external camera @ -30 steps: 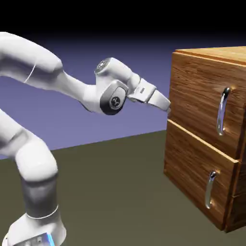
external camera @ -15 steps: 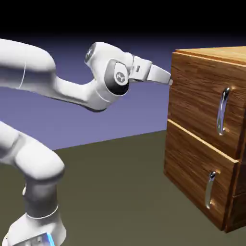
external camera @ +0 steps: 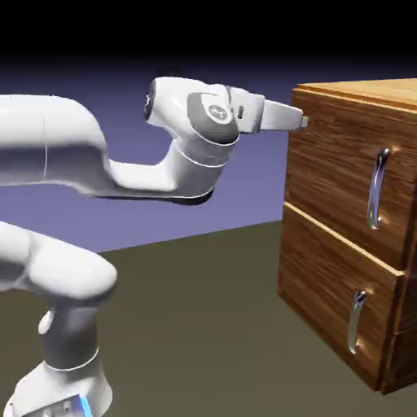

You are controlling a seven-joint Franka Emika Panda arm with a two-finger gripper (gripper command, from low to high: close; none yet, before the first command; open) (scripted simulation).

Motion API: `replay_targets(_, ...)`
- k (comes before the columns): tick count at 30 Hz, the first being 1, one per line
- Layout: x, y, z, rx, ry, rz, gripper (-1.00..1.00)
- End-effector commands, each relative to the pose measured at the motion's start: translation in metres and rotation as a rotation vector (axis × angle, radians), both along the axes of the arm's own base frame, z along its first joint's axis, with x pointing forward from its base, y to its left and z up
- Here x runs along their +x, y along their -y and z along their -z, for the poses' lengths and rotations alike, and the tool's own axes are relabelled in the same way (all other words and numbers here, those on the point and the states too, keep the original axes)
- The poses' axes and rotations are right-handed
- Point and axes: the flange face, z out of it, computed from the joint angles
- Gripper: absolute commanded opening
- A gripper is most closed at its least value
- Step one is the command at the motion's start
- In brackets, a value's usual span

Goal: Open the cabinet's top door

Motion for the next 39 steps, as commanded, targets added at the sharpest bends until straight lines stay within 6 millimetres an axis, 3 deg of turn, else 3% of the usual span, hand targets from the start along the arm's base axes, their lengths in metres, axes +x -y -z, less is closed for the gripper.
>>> replay_targets(1,0.001,0.005,0.002,0.004,0.011,0.002,0.00)
replay_targets(12,0.023,0.060,0.038,0.048,0.105,0.018,0.00)
replay_targets(19,0.047,0.092,0.081,0.075,0.140,0.024,0.00)
replay_targets(26,0.076,0.117,0.138,0.097,0.154,0.020,0.00)
replay_targets(28,0.077,0.118,0.140,0.097,0.155,0.020,0.00)
replay_targets(33,0.127,0.116,0.140,0.097,0.155,0.020,0.00)
replay_targets(34,0.127,0.116,0.140,0.097,0.155,0.020,-1.00)
replay_targets(39,0.097,0.104,0.140,0.091,0.159,0.104,-1.00)
